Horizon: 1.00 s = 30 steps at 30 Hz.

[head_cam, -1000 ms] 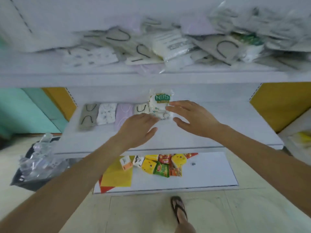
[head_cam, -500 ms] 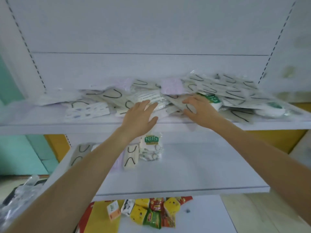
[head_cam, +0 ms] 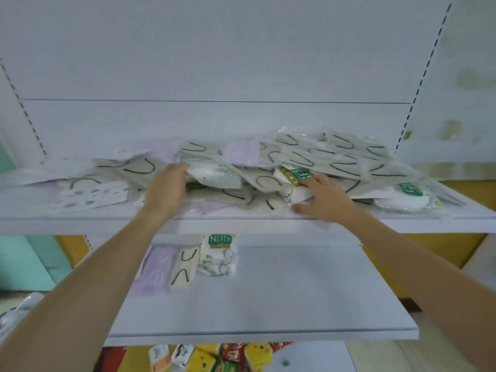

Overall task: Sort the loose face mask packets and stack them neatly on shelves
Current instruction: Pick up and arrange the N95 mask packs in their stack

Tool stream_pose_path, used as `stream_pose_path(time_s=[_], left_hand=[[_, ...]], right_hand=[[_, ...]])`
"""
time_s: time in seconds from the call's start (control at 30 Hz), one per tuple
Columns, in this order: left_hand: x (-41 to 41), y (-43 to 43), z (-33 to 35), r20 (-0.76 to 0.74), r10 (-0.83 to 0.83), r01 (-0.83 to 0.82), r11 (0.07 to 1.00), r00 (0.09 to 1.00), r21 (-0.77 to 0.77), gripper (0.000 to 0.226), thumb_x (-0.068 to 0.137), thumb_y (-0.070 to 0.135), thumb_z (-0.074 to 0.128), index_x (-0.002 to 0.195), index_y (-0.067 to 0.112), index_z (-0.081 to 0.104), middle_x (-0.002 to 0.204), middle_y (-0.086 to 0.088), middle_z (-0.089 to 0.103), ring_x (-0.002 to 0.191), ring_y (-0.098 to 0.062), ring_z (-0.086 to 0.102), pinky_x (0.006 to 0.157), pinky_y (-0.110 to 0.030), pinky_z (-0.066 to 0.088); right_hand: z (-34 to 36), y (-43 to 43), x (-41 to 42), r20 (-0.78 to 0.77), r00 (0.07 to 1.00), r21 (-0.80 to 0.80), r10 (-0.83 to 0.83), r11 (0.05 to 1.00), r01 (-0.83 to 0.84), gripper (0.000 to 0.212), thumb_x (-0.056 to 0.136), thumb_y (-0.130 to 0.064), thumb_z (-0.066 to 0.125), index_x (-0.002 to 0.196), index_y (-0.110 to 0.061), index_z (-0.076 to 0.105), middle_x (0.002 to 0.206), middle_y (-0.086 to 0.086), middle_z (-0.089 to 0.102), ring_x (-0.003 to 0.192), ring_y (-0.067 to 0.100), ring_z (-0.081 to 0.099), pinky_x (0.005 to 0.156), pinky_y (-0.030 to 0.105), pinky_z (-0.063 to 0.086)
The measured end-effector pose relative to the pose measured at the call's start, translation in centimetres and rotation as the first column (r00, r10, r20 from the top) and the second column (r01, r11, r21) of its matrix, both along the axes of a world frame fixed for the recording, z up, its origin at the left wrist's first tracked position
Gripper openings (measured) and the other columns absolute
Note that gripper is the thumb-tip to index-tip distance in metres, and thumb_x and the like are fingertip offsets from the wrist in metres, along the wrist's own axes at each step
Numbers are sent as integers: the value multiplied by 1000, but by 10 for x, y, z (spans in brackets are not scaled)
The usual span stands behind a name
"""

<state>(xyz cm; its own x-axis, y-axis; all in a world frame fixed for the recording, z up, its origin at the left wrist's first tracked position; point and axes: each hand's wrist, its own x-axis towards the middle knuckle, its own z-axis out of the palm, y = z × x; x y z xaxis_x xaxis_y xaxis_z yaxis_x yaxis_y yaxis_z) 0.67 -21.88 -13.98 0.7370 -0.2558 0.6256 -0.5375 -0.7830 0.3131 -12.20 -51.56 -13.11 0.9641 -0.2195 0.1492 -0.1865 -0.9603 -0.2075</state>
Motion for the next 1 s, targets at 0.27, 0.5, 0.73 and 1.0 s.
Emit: stream_pose_path(time_s=[0.27,0.5,0.73,1.0], left_hand=[[0,8,54,-99,-25,-62,630,995,-774,18,97,26,44,81,19,48,79,2,52,72,-14,50,63,-26,38],[-7,-13,42,-642,-349,-424,526,682,-737,22,99,32,45,95,11,53,77,-5,60,62,-18,56,52,-28,49],[-5,-17,24,-558,-509,-272,530,655,-803,51,89,18,64,135,14,42,101,-7,67,89,-28,62,64,-31,54],[-6,-9,20,-430,-481,-48,623,764,-781,33,94,11,45,122,25,56,121,-5,59,96,-14,58,69,-22,45]], right_hand=[[1,11,19,18,994,-110,-103,988,105,65,84,-53,55,136,-17,40,139,10,42,129,31,36,103,41,35],[2,26,16,332,939,113,-85,992,50,29,93,-26,49,117,-14,62,107,12,66,98,33,59,70,30,37],[11,36,22,556,806,534,-200,829,-163,22,94,-23,50,89,-10,67,75,7,62,63,14,47,54,19,33],[-1,90,37,571,784,423,245,730,-536,29,93,-1,50,117,-10,63,132,-3,51,134,8,32,104,8,26]])
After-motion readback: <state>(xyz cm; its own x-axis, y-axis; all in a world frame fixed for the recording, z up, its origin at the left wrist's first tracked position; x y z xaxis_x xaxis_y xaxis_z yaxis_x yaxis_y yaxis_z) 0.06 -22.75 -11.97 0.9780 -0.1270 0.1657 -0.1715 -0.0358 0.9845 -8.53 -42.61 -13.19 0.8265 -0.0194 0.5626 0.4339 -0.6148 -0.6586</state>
